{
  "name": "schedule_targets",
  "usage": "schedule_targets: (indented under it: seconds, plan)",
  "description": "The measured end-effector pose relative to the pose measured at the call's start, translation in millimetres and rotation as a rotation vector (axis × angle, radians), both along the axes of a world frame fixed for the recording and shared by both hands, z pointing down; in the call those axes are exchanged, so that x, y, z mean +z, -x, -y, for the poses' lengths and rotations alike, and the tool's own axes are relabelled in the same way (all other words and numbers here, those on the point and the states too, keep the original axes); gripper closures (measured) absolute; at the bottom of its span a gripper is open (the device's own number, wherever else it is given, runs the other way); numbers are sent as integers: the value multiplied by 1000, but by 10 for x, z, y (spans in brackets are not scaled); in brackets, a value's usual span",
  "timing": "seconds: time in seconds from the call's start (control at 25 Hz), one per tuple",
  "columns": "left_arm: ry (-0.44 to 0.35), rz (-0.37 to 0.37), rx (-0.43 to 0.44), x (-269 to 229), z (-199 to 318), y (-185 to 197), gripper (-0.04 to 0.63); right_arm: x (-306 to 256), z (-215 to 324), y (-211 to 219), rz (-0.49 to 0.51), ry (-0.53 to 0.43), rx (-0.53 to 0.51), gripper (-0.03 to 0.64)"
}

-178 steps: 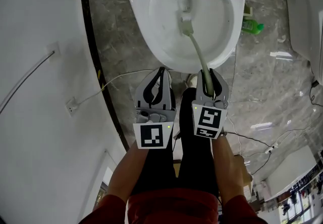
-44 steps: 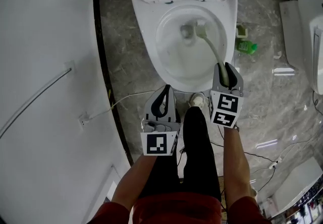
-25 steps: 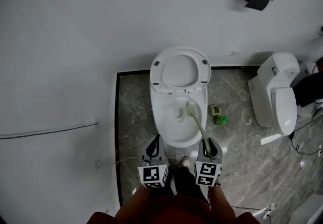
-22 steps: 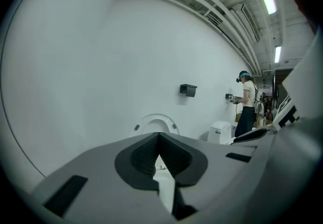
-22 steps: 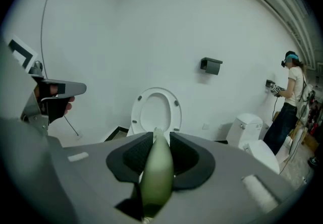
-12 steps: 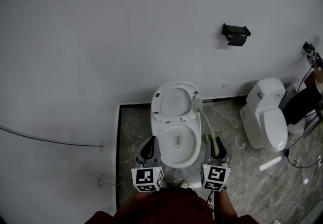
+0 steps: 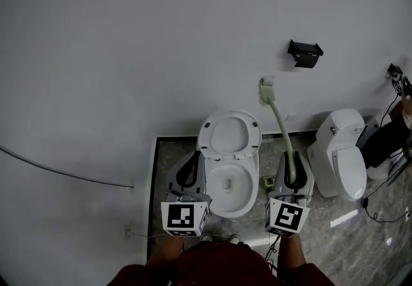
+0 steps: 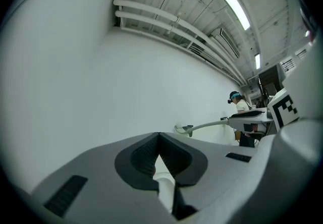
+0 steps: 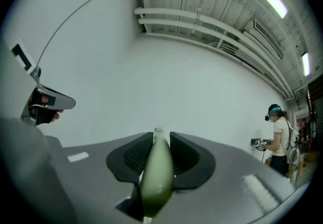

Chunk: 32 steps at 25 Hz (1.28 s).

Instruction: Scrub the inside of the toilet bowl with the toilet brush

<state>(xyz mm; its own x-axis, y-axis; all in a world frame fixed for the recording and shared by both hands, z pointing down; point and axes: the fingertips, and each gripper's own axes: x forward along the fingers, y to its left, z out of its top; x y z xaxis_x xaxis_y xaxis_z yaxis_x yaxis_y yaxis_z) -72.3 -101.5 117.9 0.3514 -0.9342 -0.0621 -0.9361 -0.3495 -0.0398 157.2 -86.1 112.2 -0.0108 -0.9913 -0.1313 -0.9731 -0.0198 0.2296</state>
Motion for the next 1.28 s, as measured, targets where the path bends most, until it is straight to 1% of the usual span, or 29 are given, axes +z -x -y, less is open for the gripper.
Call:
schedule_targets:
  seconds: [0.12,0.24,0.52,0.68,0.88,1.12,1.28]
  plan:
    - [-18,1,-9,-37,-45,79,591,-75,-42,81,-14,-28,-1,502]
    - [-20,10,-14,-65,-56,103,591,-143,-53,129,-17,-36,-8,502]
    - [-27,-5,-13,-102,-64,135,591,-191,-81,208,-35,-36,1,502]
    - [-15,-8,-9,-54,-72,155,591,-144,-81,246,-40,-26,-8,502]
    - [-10,-8,-1,-63,-81,124,591,-185,-101,233,-54,-45,-18,502]
    - [-21,-16,3,-116,-46,95,591,-178,-107,192,-43,-10,-7,502]
    - [-28,-27,10,-139,-13,14,591,-166,-72,123,-27,-16,-6,502]
